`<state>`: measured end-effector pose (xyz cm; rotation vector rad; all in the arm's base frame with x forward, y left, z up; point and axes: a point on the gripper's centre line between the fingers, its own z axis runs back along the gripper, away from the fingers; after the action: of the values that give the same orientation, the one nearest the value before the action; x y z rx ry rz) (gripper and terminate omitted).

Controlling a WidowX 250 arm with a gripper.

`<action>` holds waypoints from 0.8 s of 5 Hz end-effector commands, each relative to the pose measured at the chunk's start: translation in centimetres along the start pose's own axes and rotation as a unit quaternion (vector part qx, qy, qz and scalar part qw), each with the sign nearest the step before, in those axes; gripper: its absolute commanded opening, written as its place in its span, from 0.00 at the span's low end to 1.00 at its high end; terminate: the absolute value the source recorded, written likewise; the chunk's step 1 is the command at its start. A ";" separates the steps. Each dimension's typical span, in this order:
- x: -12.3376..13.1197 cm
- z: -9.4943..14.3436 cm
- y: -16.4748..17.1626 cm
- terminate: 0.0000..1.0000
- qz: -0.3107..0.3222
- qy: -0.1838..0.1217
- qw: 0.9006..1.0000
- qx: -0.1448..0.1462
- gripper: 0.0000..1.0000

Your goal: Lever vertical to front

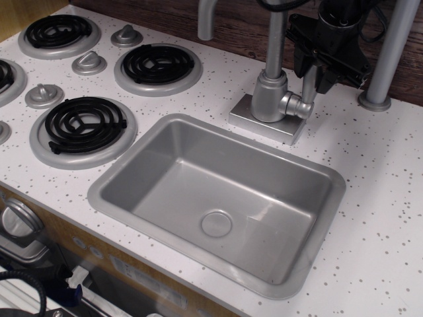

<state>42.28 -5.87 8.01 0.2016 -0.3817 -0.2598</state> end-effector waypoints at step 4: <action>-3.1 0.4 -0.3 0.00 0.090 0.101 0.988 -0.074 0.00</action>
<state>38.46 -5.71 5.25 0.0287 -0.1325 -0.0835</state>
